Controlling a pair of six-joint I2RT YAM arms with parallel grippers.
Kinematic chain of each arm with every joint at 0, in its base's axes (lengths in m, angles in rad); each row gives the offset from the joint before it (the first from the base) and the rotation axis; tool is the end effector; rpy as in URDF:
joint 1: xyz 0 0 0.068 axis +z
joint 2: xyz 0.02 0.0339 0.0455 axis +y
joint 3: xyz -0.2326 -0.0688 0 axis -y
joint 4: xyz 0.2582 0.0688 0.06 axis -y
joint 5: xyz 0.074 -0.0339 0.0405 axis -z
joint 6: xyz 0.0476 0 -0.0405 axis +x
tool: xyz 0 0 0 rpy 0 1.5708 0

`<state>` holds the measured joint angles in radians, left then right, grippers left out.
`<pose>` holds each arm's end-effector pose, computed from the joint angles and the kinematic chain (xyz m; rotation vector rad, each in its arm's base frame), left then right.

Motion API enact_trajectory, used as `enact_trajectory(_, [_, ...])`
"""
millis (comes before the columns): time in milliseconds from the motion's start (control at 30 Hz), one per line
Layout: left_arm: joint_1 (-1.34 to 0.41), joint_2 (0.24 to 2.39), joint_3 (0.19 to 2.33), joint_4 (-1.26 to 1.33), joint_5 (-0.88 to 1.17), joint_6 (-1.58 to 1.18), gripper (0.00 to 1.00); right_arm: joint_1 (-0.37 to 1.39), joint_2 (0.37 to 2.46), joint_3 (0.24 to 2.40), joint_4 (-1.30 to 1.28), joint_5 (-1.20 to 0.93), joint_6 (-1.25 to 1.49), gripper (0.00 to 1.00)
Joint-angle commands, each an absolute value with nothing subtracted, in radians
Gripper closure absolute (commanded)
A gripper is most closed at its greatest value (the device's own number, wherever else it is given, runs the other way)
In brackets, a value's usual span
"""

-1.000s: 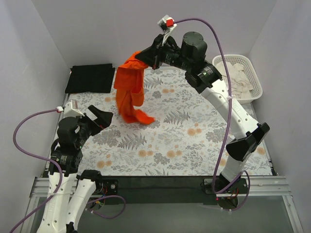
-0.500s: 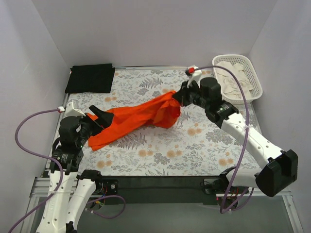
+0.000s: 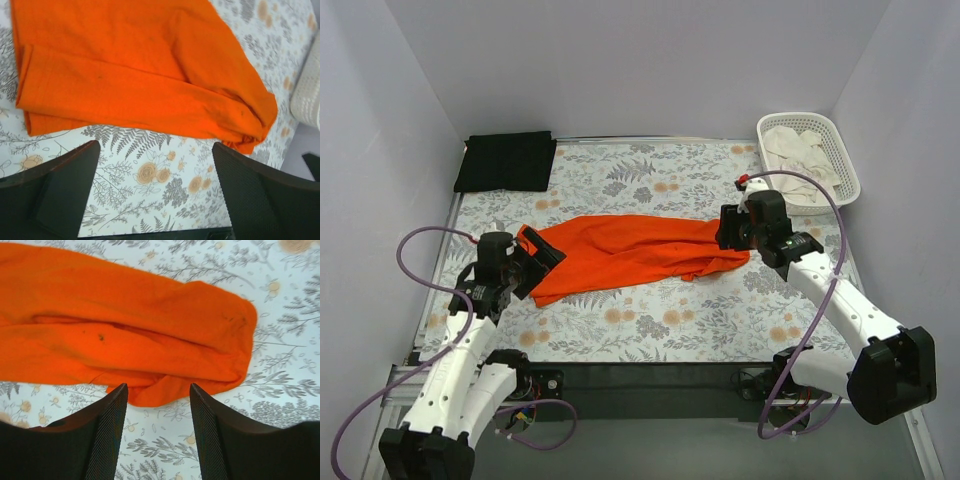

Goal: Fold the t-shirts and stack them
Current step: Move the tshirt to the center of the board, then flatten the tshirt out

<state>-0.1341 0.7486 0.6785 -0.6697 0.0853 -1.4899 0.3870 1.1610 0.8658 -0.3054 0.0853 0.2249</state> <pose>0.1987 -0.0309 0.2317 -1.5250 1.9687 -0.8702 0.2719 0.1064 0.2405 -0.1276 2.1766 0.2574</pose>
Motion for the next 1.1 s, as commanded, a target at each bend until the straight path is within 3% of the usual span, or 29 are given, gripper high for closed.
enact_trajectory(0, [-0.138, 0.791, 0.649, -0.722, -0.032, -1.603, 0.17, 0.391, 1.141, 0.807, -0.325, -0.054, 0.258, 0.50])
enact_trajectory(300, [-0.138, 0.903, 0.598, -0.729, -0.300, -1.779, 0.27, 0.393, 1.163, 0.753, -0.339, -0.167, 0.268, 0.50])
enact_trajectory(767, [-0.138, 0.997, 0.488, -0.543, -0.365, -1.769, 0.33, 0.393, 1.129, 0.710, -0.342, -0.195, 0.239, 0.50])
enact_trajectory(1067, [-0.138, 1.081, 0.500, -0.520, -0.377, -1.738, 0.49, 0.391, 1.121, 0.712, -0.347, -0.184, 0.233, 0.50])
